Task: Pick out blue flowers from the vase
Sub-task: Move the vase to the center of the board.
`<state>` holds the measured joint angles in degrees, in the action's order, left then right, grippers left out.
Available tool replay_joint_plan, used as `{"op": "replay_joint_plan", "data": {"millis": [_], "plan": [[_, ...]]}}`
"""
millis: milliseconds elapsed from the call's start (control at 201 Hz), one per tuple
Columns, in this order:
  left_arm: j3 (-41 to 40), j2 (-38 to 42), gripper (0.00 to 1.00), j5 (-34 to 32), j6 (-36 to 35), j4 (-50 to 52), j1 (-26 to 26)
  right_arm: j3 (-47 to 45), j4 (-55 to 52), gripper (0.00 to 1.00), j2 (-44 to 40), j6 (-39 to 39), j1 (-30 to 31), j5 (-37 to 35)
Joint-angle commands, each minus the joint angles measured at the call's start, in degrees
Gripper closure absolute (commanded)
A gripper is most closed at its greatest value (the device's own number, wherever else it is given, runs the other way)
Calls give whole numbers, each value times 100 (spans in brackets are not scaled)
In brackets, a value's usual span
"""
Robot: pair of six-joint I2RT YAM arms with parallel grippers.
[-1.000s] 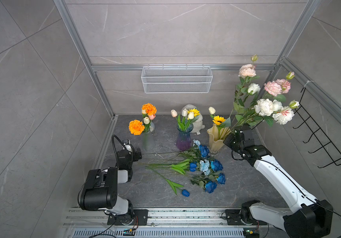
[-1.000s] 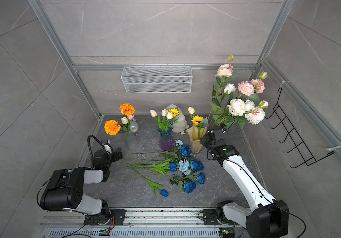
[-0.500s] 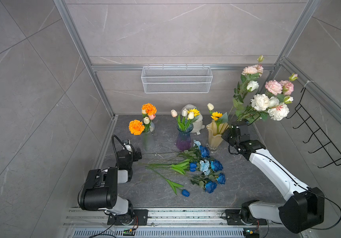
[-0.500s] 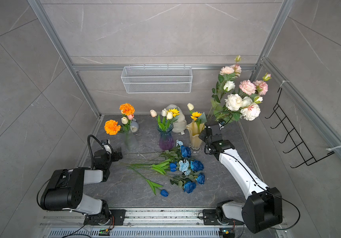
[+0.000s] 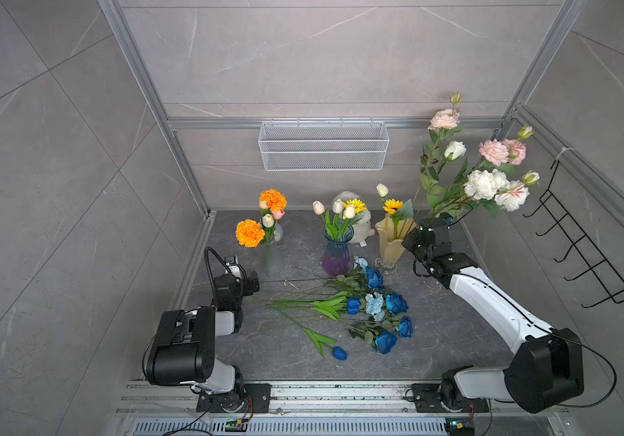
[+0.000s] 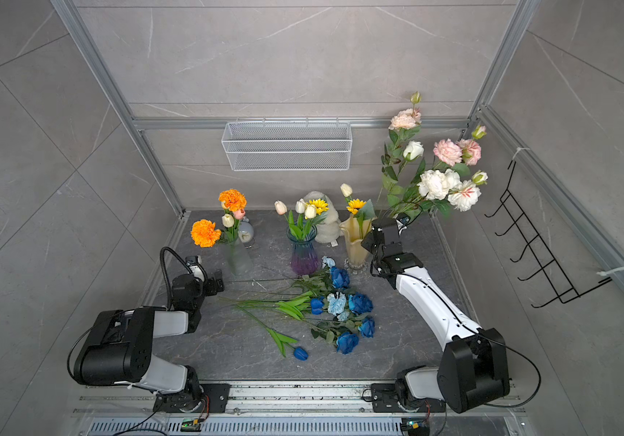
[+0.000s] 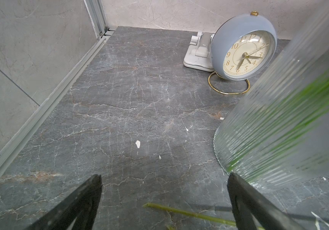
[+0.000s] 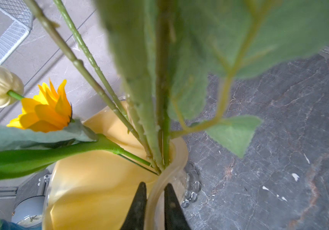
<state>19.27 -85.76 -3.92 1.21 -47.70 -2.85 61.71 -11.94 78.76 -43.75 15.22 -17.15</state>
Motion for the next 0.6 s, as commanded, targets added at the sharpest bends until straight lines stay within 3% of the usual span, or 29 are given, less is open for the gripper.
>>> {"op": "replay_joint_plan", "data": {"millis": [0, 204, 378, 592], "plan": [[120, -33, 0, 60, -90, -134, 22, 103, 515, 100, 289, -12, 69, -70], [116, -29, 0, 62, -94, -130, 22, 225, 361, 100, 323, 97, 130, -45], [114, -27, 0, 58, -94, -131, 22, 286, 266, 76, 265, 173, 136, -95], [121, -29, 0, 63, -88, -129, 22, 253, 295, 62, 116, 222, 134, -105]]}}
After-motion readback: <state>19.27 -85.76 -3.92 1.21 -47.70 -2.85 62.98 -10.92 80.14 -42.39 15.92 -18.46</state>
